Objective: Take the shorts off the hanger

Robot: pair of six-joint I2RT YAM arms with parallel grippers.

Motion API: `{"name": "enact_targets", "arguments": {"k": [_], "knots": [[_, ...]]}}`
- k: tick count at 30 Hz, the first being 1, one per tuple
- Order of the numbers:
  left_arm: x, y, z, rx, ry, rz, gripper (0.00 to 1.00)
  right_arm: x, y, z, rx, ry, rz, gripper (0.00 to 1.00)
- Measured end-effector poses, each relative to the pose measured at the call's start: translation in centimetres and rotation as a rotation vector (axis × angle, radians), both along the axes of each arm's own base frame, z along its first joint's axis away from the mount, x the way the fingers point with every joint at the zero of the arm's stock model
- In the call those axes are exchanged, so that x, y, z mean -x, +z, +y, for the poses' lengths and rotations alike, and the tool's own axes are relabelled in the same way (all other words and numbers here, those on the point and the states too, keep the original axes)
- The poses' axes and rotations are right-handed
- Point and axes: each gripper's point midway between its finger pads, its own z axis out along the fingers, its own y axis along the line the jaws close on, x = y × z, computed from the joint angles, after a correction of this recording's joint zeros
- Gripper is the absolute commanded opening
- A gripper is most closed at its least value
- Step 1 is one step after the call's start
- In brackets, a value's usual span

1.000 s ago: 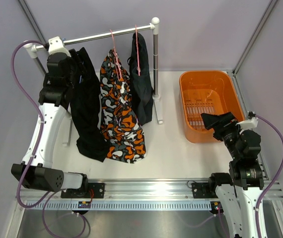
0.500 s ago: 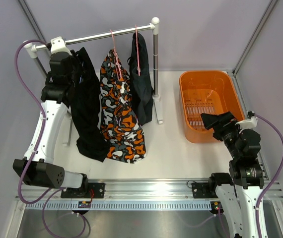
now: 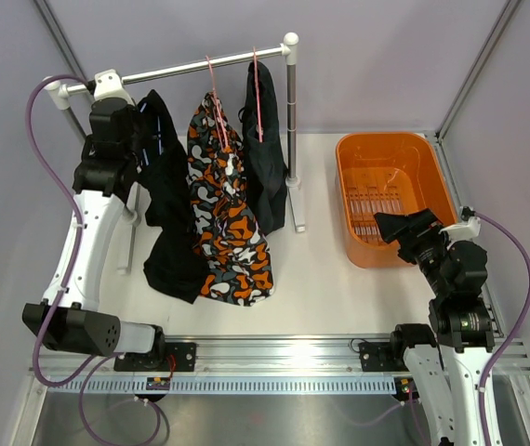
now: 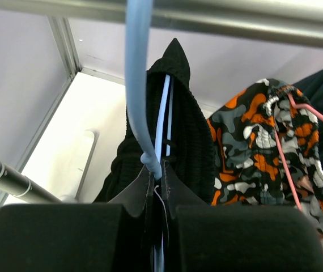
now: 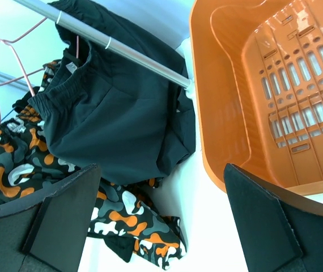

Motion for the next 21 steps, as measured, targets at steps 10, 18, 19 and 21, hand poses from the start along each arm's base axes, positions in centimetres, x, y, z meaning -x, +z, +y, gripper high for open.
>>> {"name": "enact_targets", "arguments": {"k": [10,18,19,21], "knots": [[4.4,4.1,-0.5,0.022,-0.053,-0.047,0.0,-0.5,-0.7,0.1,0.015,0.014,0.029,0.99],[8.7,3.3,-1.6,0.028,-0.118,-0.038,0.0,-1.0,-1.4,0.7,0.058,0.064,0.042,0.99],[9.0,2.9,-1.9,0.025,-0.13,-0.027,0.0,-1.0,-1.5,0.8,0.072,0.078,0.043,1.0],[9.8,1.5,-2.8,0.015,-0.166,0.003,0.0,-1.1,-1.8,1.2,0.098,0.112,0.054,0.99]]}}
